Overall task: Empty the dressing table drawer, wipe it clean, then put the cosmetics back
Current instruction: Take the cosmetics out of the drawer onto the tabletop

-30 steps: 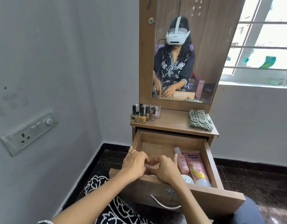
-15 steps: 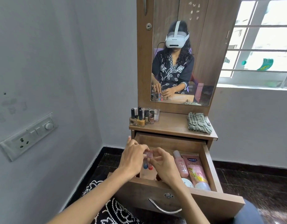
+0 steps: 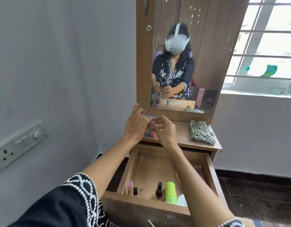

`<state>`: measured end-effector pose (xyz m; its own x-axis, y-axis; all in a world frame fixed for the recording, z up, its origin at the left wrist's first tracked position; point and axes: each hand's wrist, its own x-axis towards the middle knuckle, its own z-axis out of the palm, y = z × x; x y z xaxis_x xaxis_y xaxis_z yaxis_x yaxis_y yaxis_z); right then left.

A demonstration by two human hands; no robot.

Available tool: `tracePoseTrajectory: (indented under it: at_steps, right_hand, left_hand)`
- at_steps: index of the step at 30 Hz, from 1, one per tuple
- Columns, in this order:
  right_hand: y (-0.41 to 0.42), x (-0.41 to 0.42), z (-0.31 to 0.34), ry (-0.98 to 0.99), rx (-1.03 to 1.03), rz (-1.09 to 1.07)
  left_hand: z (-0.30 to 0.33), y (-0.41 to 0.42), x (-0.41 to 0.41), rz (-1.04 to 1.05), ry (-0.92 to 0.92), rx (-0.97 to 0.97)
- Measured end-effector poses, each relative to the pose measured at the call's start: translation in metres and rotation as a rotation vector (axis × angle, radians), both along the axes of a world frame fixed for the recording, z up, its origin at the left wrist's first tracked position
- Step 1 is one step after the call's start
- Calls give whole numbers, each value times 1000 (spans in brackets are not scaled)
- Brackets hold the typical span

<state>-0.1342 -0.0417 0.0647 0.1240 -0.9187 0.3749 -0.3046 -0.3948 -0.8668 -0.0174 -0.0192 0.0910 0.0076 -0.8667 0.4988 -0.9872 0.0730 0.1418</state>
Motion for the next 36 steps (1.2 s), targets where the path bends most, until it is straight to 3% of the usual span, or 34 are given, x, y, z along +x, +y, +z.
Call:
tracePoseTrajectory:
  at_steps: [12, 15, 22, 36]
  right_hand:
    - [-40, 11, -15, 106, -31, -70]
    - [-43, 11, -18, 97, -46, -59]
    - [-43, 13, -22, 95, -84, -30]
    - [-39, 8, -21, 113, -112, -68]
  left_hand:
    - [-17, -36, 8, 46, -145, 9]
    - [-18, -36, 6, 81, -241, -120]
    - [-18, -28, 8, 49, -358, -211]
    - [-26, -31, 13, -2, -352, -337]
